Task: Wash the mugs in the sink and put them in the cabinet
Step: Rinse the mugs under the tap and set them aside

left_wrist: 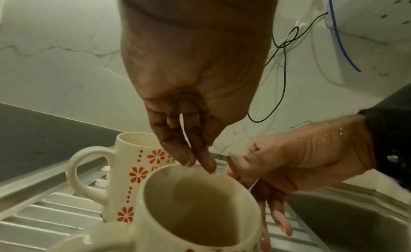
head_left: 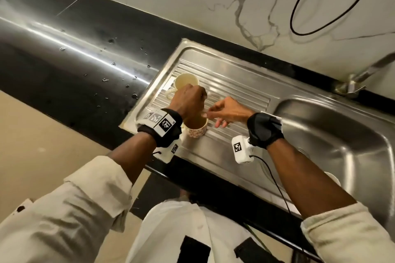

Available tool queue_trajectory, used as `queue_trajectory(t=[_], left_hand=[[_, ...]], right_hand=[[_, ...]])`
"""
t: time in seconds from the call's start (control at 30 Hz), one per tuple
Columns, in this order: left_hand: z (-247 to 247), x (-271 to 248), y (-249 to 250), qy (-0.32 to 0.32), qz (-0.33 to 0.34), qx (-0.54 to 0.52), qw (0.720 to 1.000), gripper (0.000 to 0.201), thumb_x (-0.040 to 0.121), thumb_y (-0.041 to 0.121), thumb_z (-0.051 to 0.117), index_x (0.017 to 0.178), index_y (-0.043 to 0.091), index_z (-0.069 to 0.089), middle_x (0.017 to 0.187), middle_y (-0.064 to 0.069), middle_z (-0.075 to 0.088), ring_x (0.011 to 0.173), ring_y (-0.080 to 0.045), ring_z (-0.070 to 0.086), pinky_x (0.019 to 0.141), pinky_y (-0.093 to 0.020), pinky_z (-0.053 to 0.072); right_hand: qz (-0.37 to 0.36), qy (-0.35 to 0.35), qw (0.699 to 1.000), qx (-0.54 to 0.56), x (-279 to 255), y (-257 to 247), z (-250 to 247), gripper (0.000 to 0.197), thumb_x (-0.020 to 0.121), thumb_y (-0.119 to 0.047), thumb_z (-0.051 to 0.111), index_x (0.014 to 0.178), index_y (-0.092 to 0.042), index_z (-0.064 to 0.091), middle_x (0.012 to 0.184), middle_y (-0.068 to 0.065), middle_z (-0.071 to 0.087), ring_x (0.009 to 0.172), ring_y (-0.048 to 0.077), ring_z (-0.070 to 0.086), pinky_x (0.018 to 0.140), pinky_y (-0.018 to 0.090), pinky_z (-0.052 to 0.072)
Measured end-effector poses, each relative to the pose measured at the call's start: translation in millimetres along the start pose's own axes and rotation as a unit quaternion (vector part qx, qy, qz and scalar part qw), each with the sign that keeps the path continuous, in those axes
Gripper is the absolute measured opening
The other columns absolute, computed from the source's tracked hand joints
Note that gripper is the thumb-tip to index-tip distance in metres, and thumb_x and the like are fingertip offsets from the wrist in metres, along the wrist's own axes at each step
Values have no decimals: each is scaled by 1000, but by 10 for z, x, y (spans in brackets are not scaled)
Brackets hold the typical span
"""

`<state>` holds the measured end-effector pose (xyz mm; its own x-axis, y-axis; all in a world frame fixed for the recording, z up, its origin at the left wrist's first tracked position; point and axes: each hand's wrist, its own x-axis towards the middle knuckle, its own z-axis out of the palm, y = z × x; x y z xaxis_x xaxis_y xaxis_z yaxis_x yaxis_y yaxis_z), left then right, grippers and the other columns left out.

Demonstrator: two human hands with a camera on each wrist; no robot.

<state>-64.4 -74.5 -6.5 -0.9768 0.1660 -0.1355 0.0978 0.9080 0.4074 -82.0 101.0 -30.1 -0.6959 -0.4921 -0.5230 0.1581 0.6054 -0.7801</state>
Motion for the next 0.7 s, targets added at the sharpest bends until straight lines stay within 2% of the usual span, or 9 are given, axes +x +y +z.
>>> queue_trajectory(t=[0.1, 0.17, 0.23, 0.33, 0.4, 0.47, 0.53, 0.6, 0.7], left_hand=[[-18, -30, -43, -30, 84, 90, 992, 22, 93, 18, 63, 114, 17, 70, 105, -5, 73, 89, -20, 69, 77, -36, 59], [-50, -39, -22, -38, 145, 176, 973, 23, 91, 22, 66, 112, 20, 73, 115, -4, 69, 105, -22, 64, 87, -40, 56], [-63, -20, 32, -43, 191, 272, 942, 26, 89, 28, 68, 115, 22, 72, 123, -4, 62, 116, -25, 55, 90, -43, 54], [-36, 24, 96, -84, 235, 355, 901, 32, 91, 28, 65, 122, 20, 67, 129, -9, 59, 119, -28, 51, 89, -46, 54], [-30, 36, 131, -102, 224, 343, 907, 31, 94, 25, 62, 123, 15, 66, 127, -12, 63, 113, -30, 61, 85, -46, 57], [-33, 58, 180, -100, 197, 305, 926, 27, 96, 23, 59, 119, 11, 68, 121, -15, 67, 101, -32, 69, 78, -44, 59], [-9, 106, 235, -85, 160, 256, 950, 26, 98, 20, 56, 117, 5, 67, 115, -16, 68, 97, -31, 70, 79, -40, 59], [9, 157, 330, -56, 105, 199, 973, 24, 98, 14, 55, 116, 0, 64, 113, -19, 65, 98, -33, 67, 80, -38, 56], [49, 241, 543, -22, 9, 105, 994, 26, 94, 11, 56, 116, -3, 58, 119, -24, 55, 108, -38, 58, 88, -41, 48]], right_hand=[[24, -3, 998, -50, -15, 15, -77, 78, 53, -74, 77, 107, -19, 69, 93, 5, 75, 81, 25, 73, 77, 45, 58], [31, 1, 997, -66, -19, 37, -113, 91, 39, -83, 73, 106, -22, 69, 91, 5, 76, 85, 29, 72, 81, 48, 58], [31, 6, 998, -63, -43, 73, -134, 96, 34, -86, 72, 107, -23, 68, 92, 5, 75, 86, 28, 72, 82, 47, 59], [28, 25, 998, -40, -121, 121, -156, 98, 32, -86, 72, 105, -21, 68, 95, 6, 74, 83, 23, 72, 79, 42, 59], [24, 43, 999, -19, -198, 165, -179, 91, 41, -80, 74, 106, -17, 69, 97, 7, 74, 82, 21, 71, 76, 40, 59], [20, 68, 998, 0, -259, 235, -199, 71, 60, -67, 76, 105, -14, 69, 99, 5, 74, 80, 19, 70, 71, 35, 59], [18, 94, 995, 25, -320, 297, -203, 56, 73, -58, 73, 104, -11, 70, 97, 5, 74, 76, 18, 70, 66, 30, 56], [25, 107, 992, 59, -385, 333, -198, 57, 80, -60, 66, 103, -7, 69, 92, 7, 75, 73, 20, 70, 65, 32, 56], [45, 120, 988, 89, -464, 339, -183, 64, 84, -69, 53, 103, -9, 66, 87, 9, 75, 72, 23, 71, 68, 36, 58]])
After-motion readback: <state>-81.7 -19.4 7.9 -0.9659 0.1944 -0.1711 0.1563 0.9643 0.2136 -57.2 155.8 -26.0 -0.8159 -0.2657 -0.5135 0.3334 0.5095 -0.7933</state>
